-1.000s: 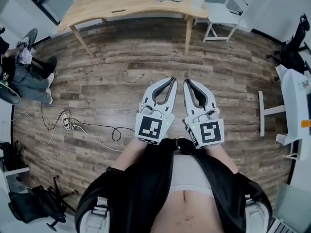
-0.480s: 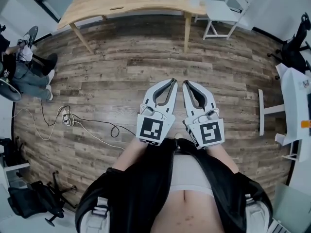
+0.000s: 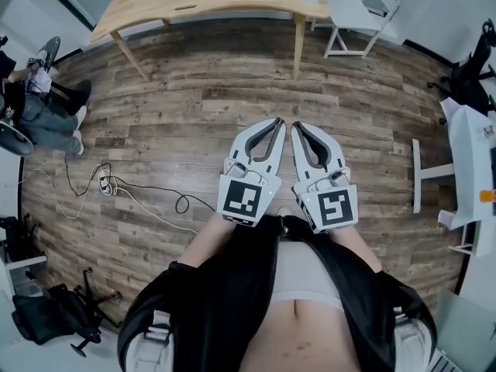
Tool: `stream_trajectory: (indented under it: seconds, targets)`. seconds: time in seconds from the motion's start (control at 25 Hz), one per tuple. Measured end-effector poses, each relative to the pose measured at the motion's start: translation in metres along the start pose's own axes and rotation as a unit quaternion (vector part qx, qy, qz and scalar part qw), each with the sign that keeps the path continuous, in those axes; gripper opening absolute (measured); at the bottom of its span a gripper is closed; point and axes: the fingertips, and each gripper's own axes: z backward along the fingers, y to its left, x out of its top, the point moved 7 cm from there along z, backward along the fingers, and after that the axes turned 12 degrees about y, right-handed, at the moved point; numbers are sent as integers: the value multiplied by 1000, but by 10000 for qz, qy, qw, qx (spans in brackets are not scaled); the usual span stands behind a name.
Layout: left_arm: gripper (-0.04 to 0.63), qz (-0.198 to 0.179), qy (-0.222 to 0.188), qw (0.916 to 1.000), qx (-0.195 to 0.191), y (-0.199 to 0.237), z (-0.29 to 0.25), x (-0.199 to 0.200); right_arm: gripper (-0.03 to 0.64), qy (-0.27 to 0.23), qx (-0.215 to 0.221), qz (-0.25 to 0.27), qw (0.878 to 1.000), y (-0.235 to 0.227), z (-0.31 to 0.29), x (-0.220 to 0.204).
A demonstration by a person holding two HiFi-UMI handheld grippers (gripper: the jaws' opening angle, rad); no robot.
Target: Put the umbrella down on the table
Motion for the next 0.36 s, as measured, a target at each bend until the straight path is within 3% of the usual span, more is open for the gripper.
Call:
stream_trajectory:
  seconds: [0.36]
  targets:
    - [14, 34, -33, 10000, 16, -3, -4, 0, 28, 9, -76, 19, 10000, -6, 3, -4]
